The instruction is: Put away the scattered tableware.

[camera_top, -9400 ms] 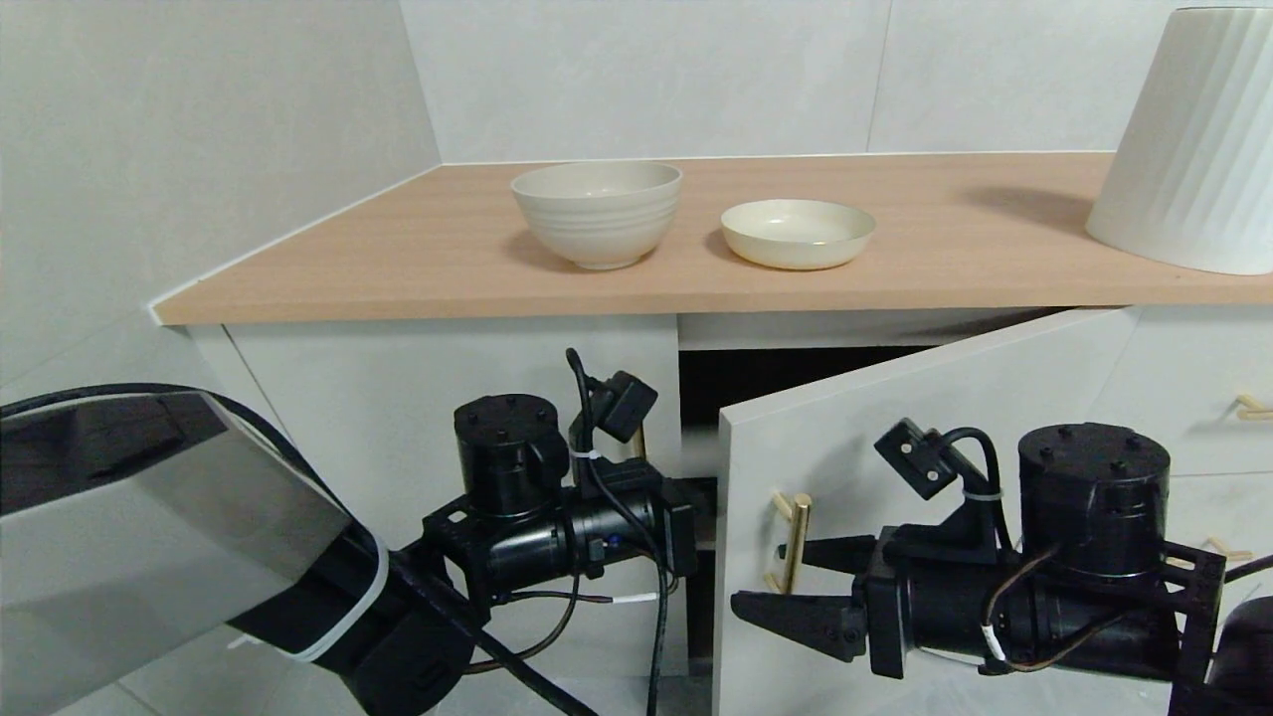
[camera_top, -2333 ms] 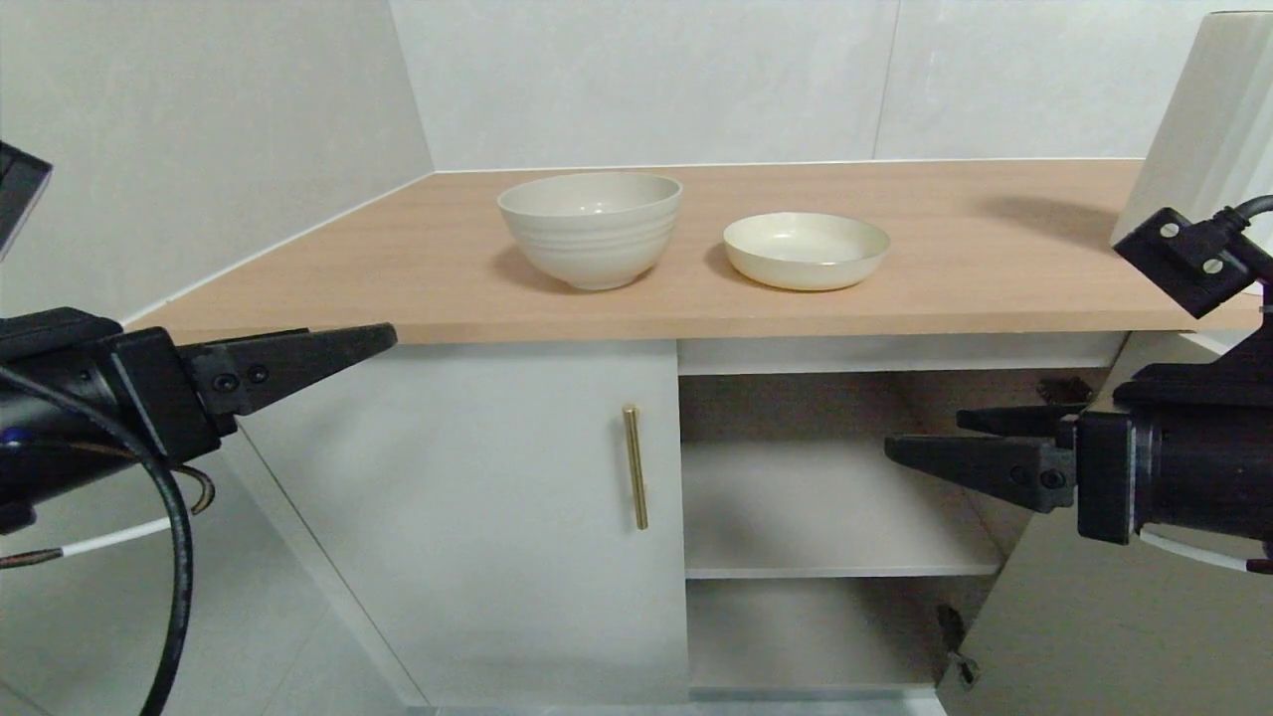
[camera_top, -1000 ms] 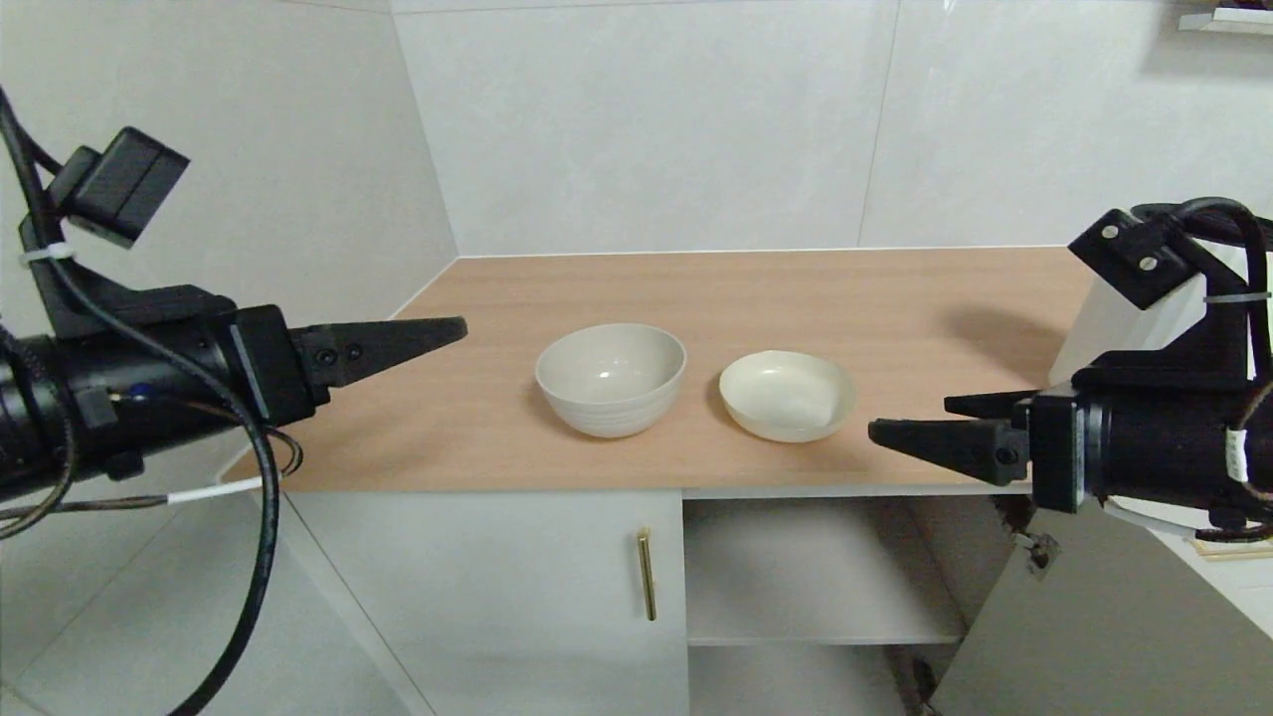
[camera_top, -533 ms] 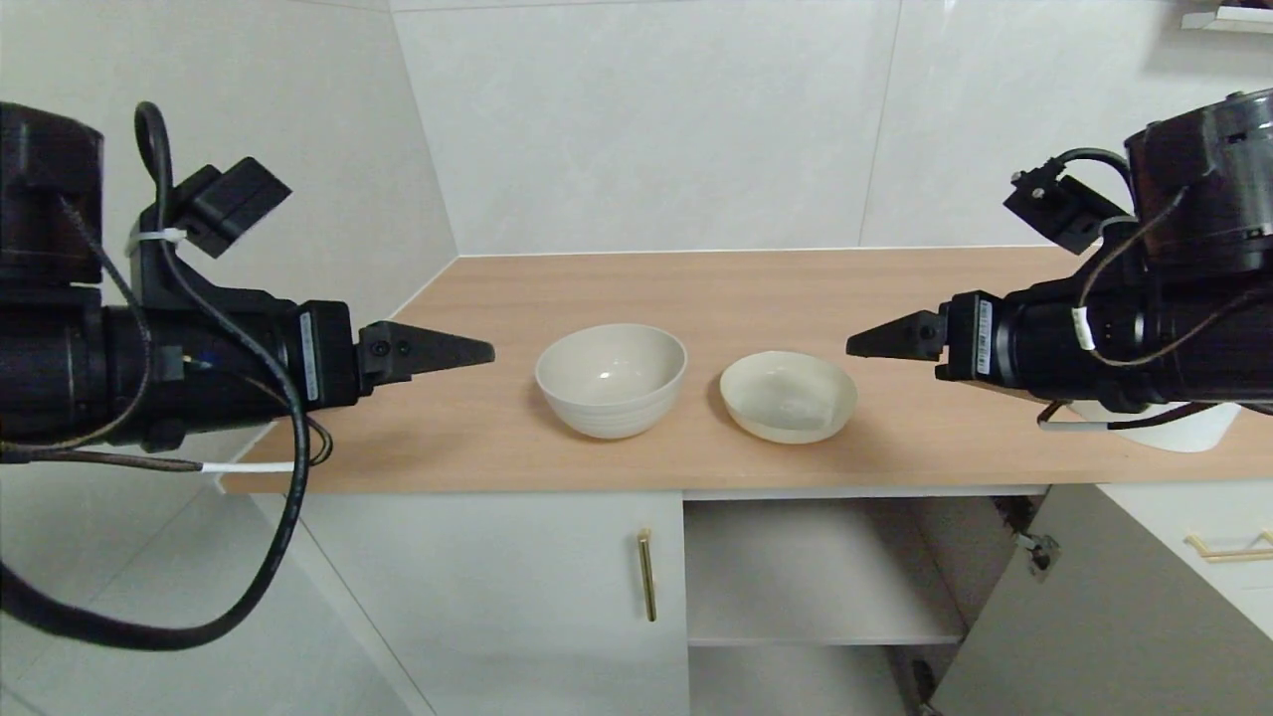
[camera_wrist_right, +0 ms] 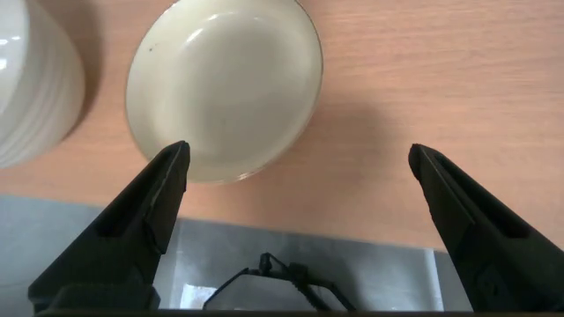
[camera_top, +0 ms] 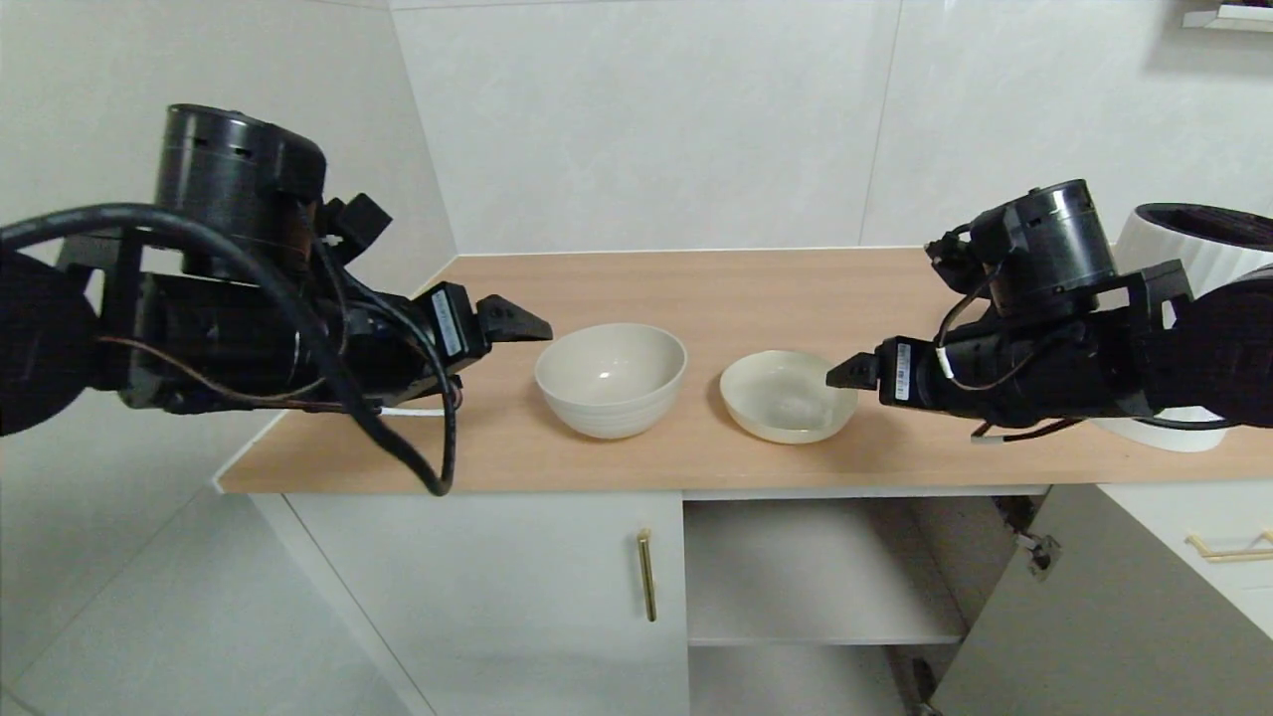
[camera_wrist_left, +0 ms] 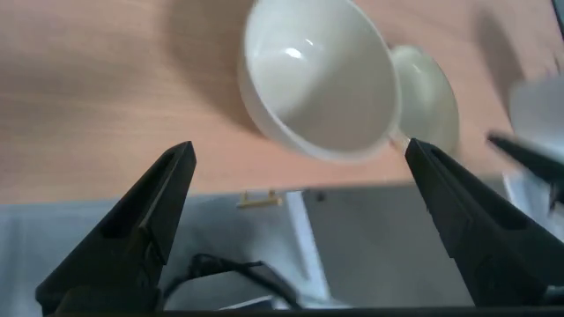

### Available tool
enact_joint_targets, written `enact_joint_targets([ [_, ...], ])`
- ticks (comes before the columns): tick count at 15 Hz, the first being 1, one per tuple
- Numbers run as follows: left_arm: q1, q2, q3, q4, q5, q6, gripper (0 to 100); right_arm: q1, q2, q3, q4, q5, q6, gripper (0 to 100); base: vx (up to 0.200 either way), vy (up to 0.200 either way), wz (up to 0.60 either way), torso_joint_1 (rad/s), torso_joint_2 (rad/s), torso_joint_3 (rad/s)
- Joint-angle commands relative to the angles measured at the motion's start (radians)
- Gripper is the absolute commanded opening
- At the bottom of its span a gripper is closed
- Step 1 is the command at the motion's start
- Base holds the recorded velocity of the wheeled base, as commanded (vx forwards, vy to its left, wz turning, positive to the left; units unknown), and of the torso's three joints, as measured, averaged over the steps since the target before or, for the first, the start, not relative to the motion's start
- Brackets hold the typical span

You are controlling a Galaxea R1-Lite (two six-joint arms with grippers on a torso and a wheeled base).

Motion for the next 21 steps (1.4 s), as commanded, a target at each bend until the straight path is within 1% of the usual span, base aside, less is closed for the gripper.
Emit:
enact_joint_targets([
  [1,-0.023,0.104,-0.038,-0.001,0.028,-0.031,100,0.0,0.021,0.004,-0.012,-0.002,0.001,100,0.0,0.0,0.0,0.0,0.0,0.0],
  [2,-0.034,0.149,-0.047,-0.006,0.061,-0.034,100,0.0,0.018,0.007,-0.019,-0.015,0.001,100,0.0,0.0,0.0,0.0,0.0,0.0],
  [4,-0.034,0.207,-0.07,-0.006,0.127,-0.036,100,0.0,0.019,0.007,-0.019,-0.028,0.001,100,0.0,0.0,0.0,0.0,0.0,0.0],
  [6,-0.034,0.245,-0.087,-0.006,0.161,-0.042,100,0.0,0.018,0.007,-0.02,-0.028,0.001,100,0.0,0.0,0.0,0.0,0.0,0.0],
  [7,-0.034,0.25,-0.092,-0.007,0.161,-0.057,100,0.0,0.018,0.007,-0.02,-0.028,0.001,100,0.0,0.0,0.0,0.0,0.0,0.0],
  [8,-0.034,0.25,-0.101,-0.006,0.161,-0.065,100,0.0,0.016,0.007,-0.02,-0.028,0.001,100,0.0,0.0,0.0,0.0,0.0,0.0],
  [10,-0.034,0.244,-0.101,-0.006,0.161,-0.065,100,0.0,0.013,0.007,-0.02,-0.028,0.001,100,0.0,0.0,0.0,0.0,0.0,0.0],
  [11,-0.034,0.242,-0.101,-0.006,0.163,-0.065,0,0.0,0.013,0.007,-0.02,-0.028,0.001,100,0.0,0.0,0.0,0.0,0.0,0.0],
  [21,-0.034,0.195,-0.095,-0.003,0.154,-0.065,0,0.006,0.033,-0.002,-0.02,-0.033,0.018,100,0.0,0.0,0.0,0.0,0.0,0.0],
])
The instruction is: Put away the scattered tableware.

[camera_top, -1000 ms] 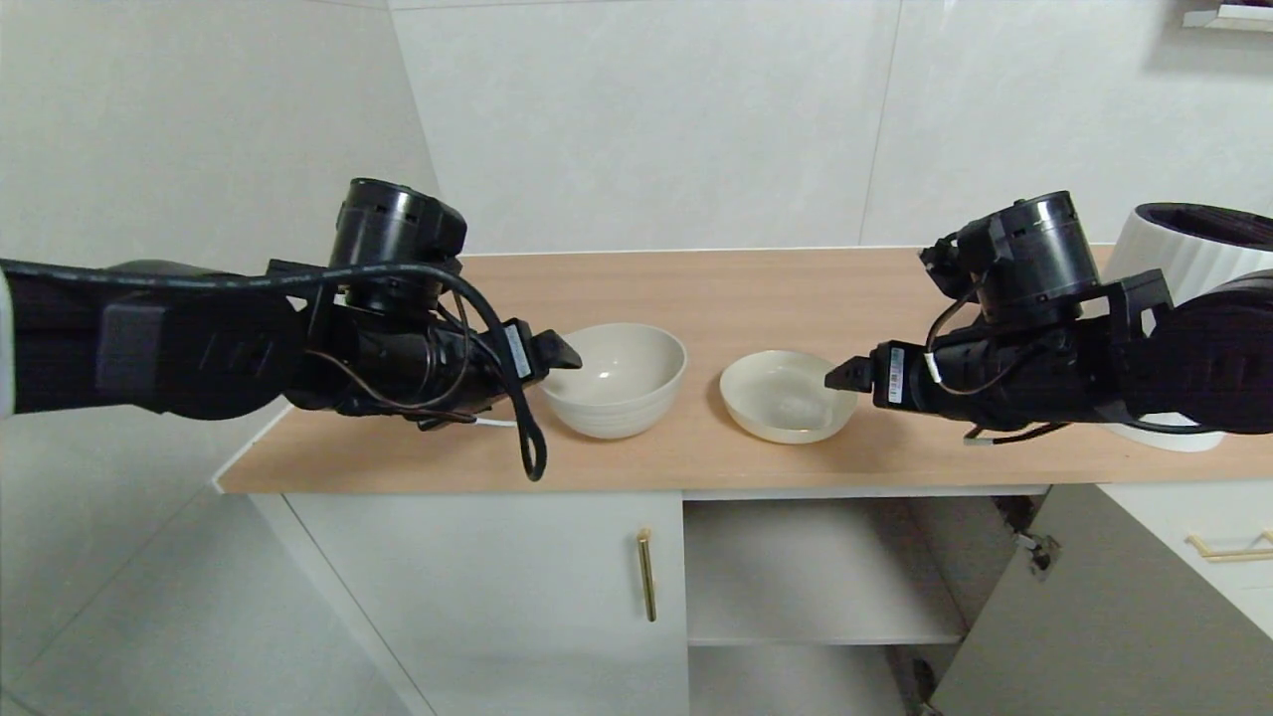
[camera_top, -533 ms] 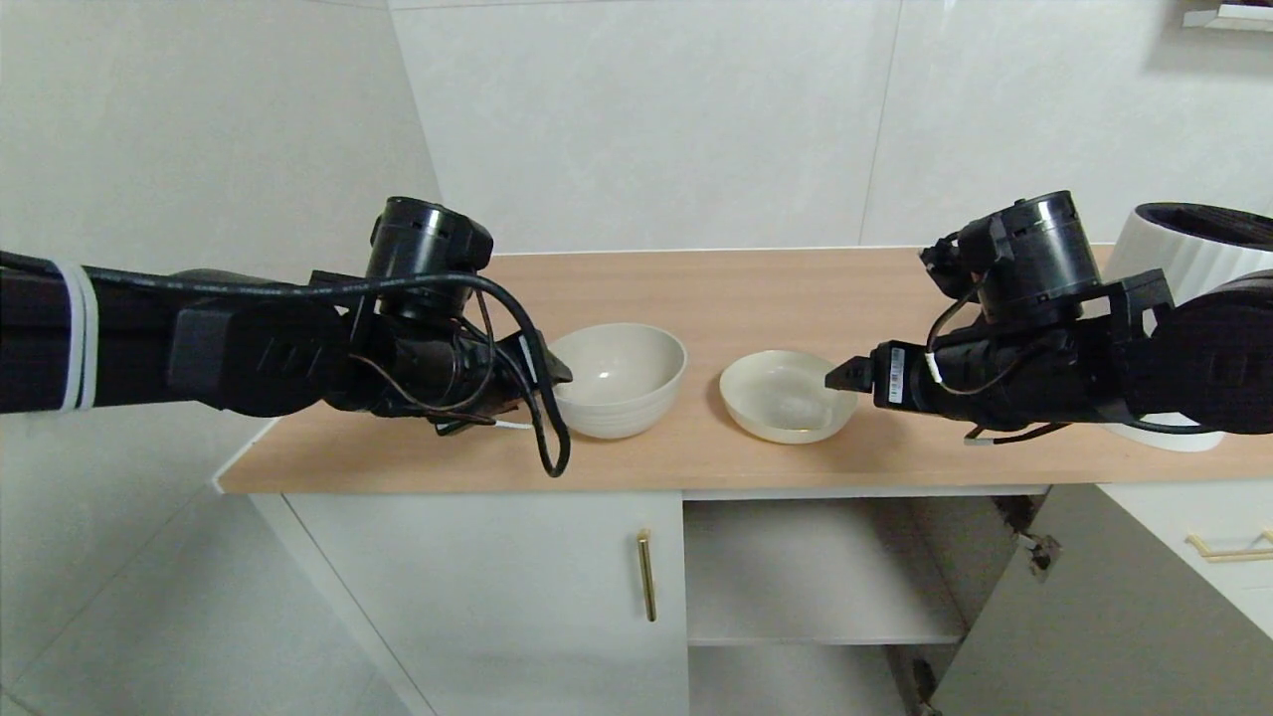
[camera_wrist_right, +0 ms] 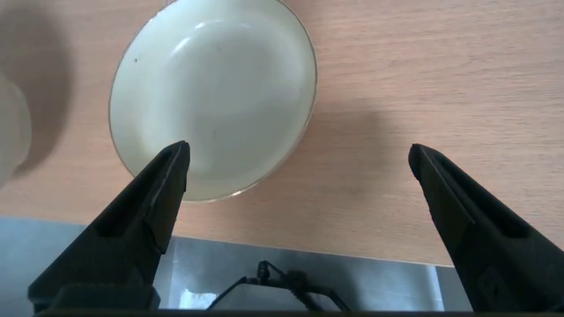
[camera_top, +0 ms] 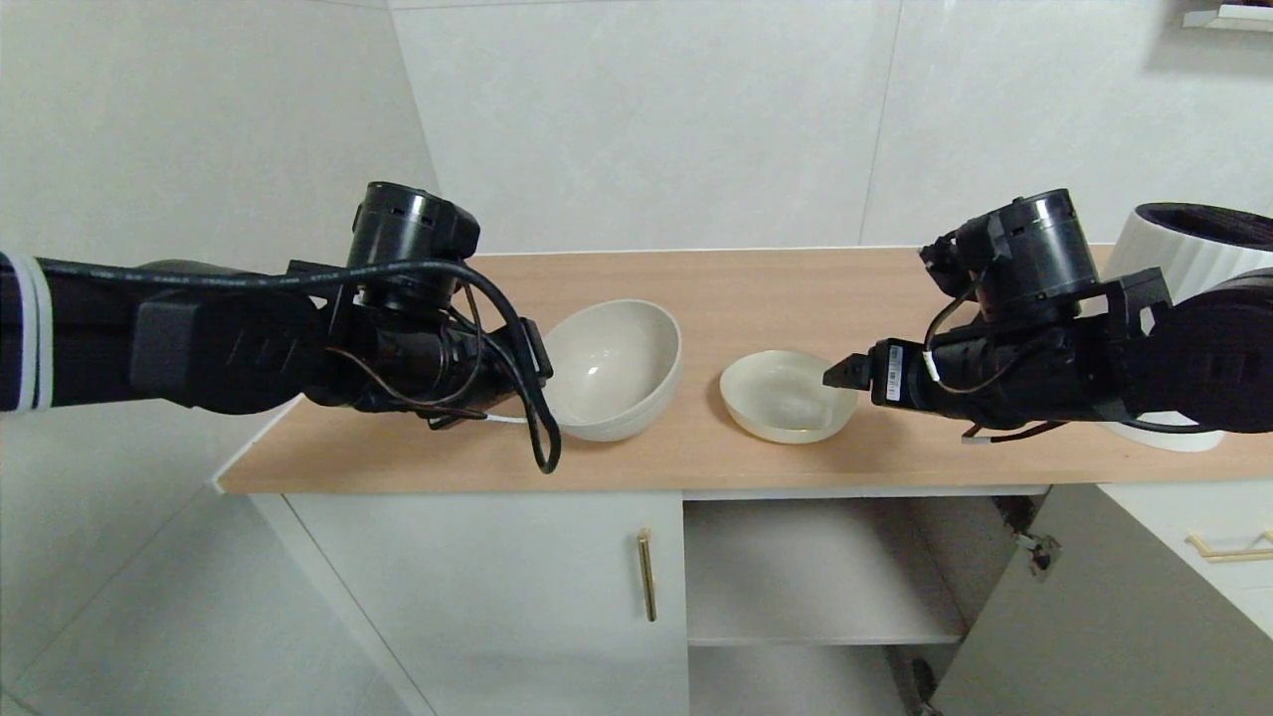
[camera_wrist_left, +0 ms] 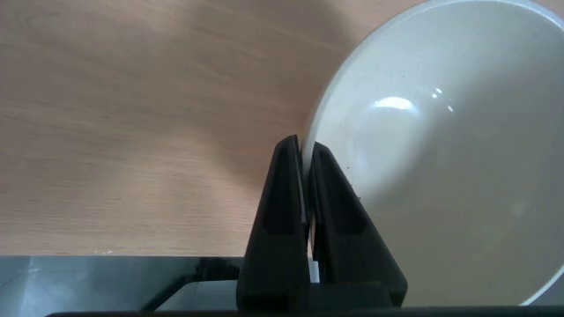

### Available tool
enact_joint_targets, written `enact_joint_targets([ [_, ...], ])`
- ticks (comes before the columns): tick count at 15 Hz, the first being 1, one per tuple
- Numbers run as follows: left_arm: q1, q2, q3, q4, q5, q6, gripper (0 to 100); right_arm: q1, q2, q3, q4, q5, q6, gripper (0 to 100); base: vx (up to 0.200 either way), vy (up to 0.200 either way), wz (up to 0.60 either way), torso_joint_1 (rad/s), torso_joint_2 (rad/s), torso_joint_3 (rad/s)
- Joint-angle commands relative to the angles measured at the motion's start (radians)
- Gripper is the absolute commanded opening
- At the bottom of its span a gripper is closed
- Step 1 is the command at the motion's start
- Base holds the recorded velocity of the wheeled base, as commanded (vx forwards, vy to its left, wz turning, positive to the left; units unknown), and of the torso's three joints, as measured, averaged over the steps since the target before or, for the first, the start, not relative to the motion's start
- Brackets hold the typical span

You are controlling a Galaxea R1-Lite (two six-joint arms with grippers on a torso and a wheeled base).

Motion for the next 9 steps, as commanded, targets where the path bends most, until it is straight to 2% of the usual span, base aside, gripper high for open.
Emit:
enact_joint_targets([
  [1,0.0,-0.025,0.003,0.003,0.001,0.001,0,0.013,0.026,-0.004,-0.004,-0.025,0.004,100,0.0,0.0,0.0,0.0,0.0,0.0],
  [2,0.0,-0.034,0.005,0.004,0.001,0.001,0,0.021,0.037,-0.004,-0.012,-0.05,0.004,100,0.0,0.0,0.0,0.0,0.0,0.0],
  [4,0.0,-0.071,0.02,0.004,-0.032,0.003,0,0.053,0.114,0.004,-0.109,-0.228,0.0,100,0.0,0.0,0.0,0.0,0.0,0.0],
  [6,-0.001,-0.091,0.032,0.004,-0.068,0.003,0,0.055,0.152,0.004,-0.156,-0.249,-0.002,100,0.0,0.0,0.0,0.0,0.0,0.0],
  [9,-0.001,-0.097,0.038,0.003,-0.078,0.006,0,0.053,0.198,0.003,-0.205,-0.264,-0.003,100,0.0,0.0,0.0,0.0,0.0,0.0],
])
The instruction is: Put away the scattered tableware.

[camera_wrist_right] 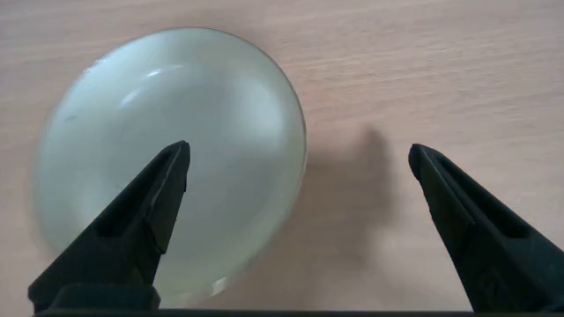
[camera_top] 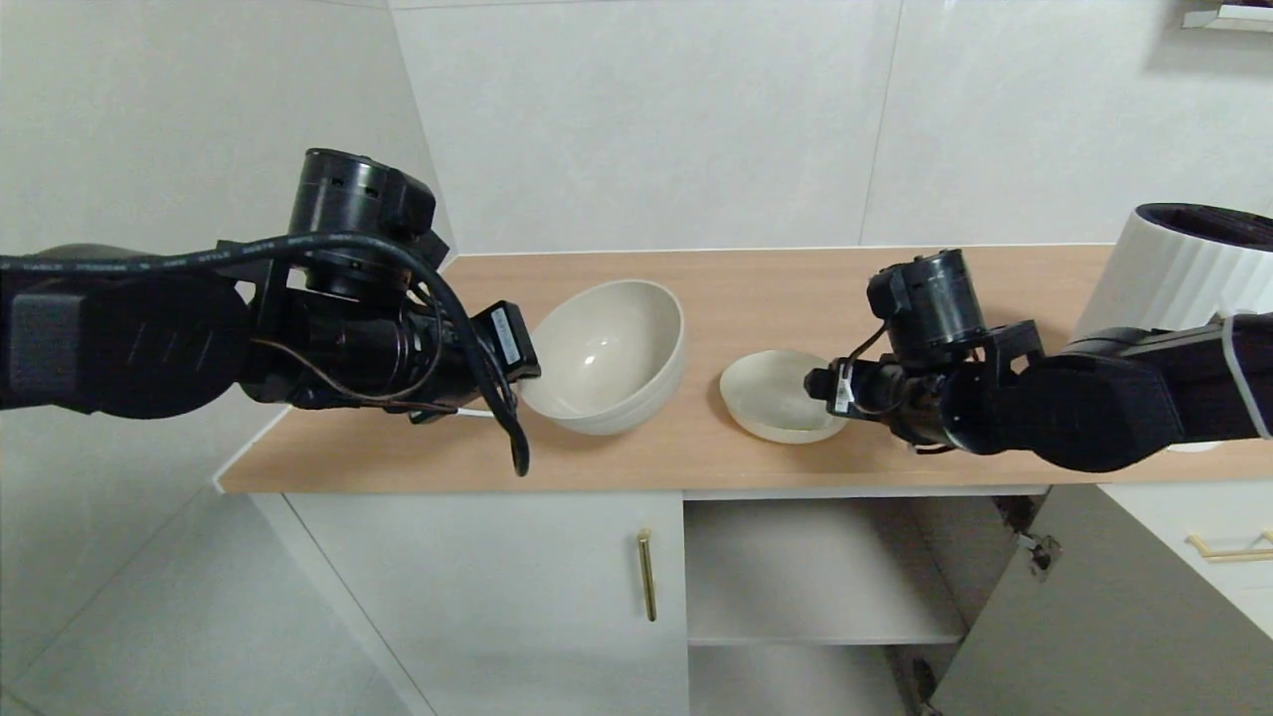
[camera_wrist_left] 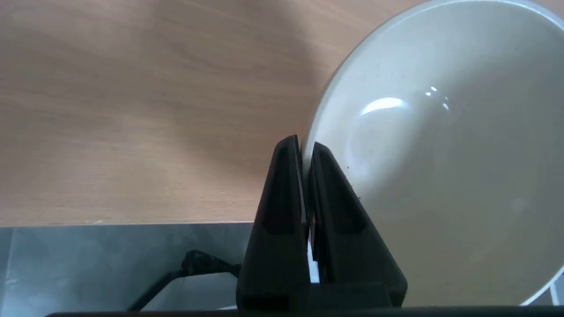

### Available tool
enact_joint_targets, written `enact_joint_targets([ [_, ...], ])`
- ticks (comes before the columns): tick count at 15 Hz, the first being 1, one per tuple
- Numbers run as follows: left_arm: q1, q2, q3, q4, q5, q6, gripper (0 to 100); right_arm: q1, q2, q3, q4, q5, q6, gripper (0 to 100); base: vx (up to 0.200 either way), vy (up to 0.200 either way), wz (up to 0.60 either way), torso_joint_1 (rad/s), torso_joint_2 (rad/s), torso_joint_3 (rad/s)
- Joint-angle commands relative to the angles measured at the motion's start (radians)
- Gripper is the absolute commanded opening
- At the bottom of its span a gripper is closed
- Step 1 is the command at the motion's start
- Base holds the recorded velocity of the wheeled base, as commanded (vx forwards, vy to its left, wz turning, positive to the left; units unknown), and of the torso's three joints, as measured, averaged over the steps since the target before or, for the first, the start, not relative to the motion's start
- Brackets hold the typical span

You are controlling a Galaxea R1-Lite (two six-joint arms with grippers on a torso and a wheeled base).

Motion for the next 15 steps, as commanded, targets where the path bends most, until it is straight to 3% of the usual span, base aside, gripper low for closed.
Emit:
enact_joint_targets([
  [1,0.0,-0.014,0.003,-0.001,0.0,0.0,0,0.001,0.042,-0.002,-0.008,-0.002,0.001,100,0.0,0.0,0.0,0.0,0.0,0.0],
  [5,0.0,-0.016,0.003,-0.001,0.0,0.0,0,-0.002,0.036,-0.005,-0.009,-0.002,0.005,100,0.0,0.0,0.0,0.0,0.0,0.0],
  [6,0.001,-0.016,0.003,-0.001,0.0,0.0,0,-0.002,0.035,-0.006,-0.009,0.0,0.007,0,0.0,0.0,0.0,0.0,0.0,0.0],
  [15,0.0,-0.023,0.003,0.001,0.0,0.002,0,-0.002,0.019,-0.002,-0.009,0.004,0.005,0,0.0,0.0,0.0,0.0,0.0,0.0],
])
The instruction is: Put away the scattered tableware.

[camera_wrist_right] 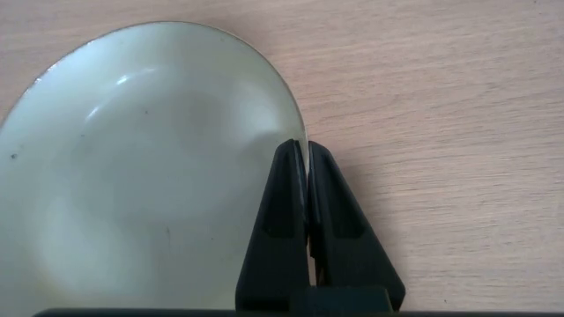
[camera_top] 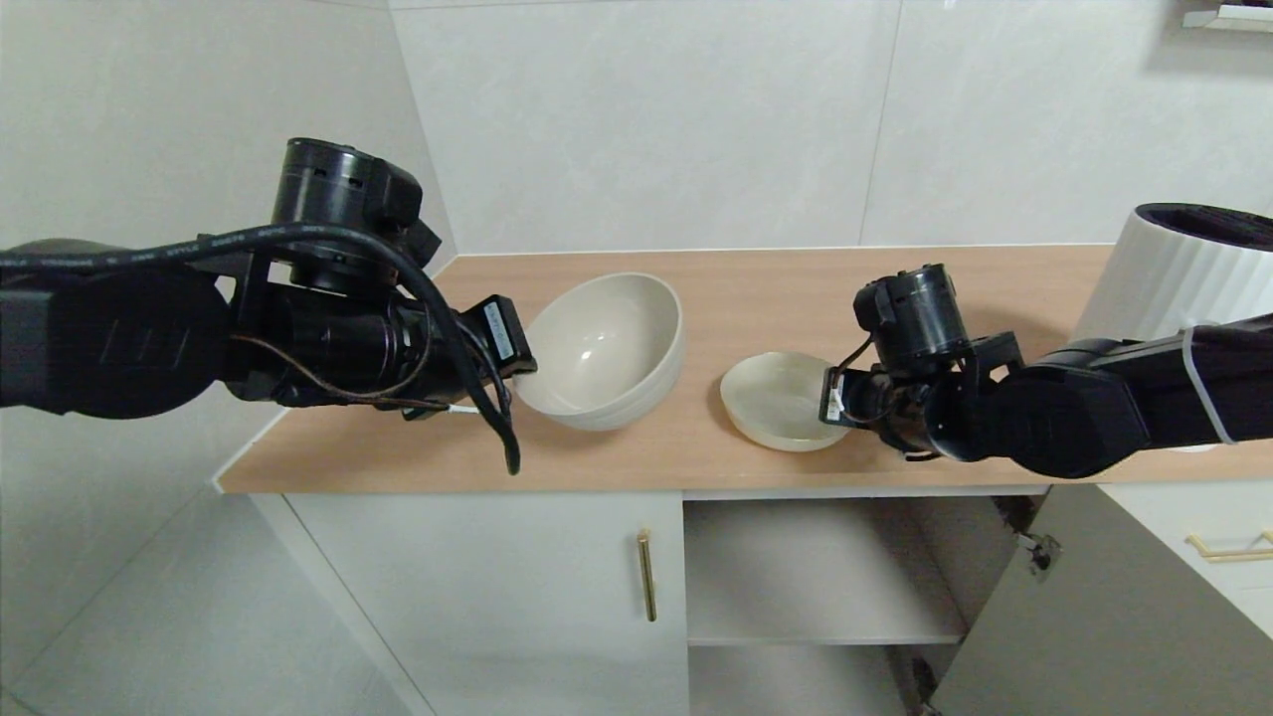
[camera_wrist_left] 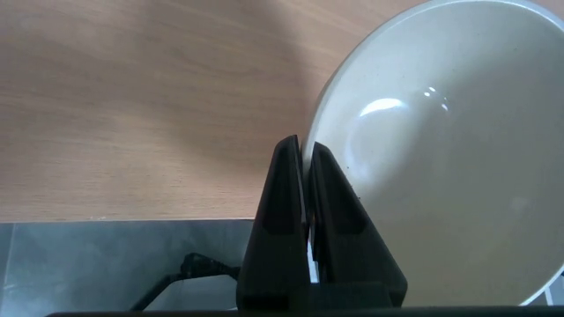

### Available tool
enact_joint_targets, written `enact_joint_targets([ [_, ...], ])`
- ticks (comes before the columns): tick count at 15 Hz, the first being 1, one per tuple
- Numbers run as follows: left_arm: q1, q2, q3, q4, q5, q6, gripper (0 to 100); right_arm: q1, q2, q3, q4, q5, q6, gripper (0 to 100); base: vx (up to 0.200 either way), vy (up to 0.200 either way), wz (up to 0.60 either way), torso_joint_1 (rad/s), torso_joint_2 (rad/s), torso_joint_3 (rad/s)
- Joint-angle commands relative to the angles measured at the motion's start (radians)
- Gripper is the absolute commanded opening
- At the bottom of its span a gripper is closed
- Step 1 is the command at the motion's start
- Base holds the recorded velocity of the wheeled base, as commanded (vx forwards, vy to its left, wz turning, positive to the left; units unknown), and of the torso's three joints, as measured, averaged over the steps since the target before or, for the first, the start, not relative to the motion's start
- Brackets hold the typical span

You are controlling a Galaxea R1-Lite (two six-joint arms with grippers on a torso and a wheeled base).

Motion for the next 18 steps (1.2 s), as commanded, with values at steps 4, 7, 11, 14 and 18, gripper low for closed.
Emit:
enact_joint_targets([
  [4,0.001,-0.045,0.015,0.001,0.001,-0.001,0,-0.006,-0.101,0.028,0.007,0.041,0.004,0,0.0,0.0,0.0,0.0,0.0,0.0],
  [7,0.004,-0.134,0.067,0.001,0.001,0.004,0,-0.033,-0.262,0.114,0.026,0.172,-0.01,0,0.0,0.0,0.0,0.0,0.0,0.0],
  [11,0.011,-0.276,0.184,-0.005,-0.001,0.077,0,-0.076,-0.463,0.172,0.225,0.376,-0.045,0,0.0,0.0,0.0,0.0,0.0,0.0],
  [14,0.013,-0.385,0.262,-0.005,0.001,0.13,0,-0.078,-0.546,0.234,0.276,0.495,-0.041,0,0.0,0.0,0.0,0.0,0.0,0.0],
  [18,0.013,-0.488,0.362,-0.005,-0.055,0.153,0,-0.068,-0.586,0.313,0.274,0.502,-0.036,0,0.0,0.0,0.0,0.0,0.0,0.0],
])
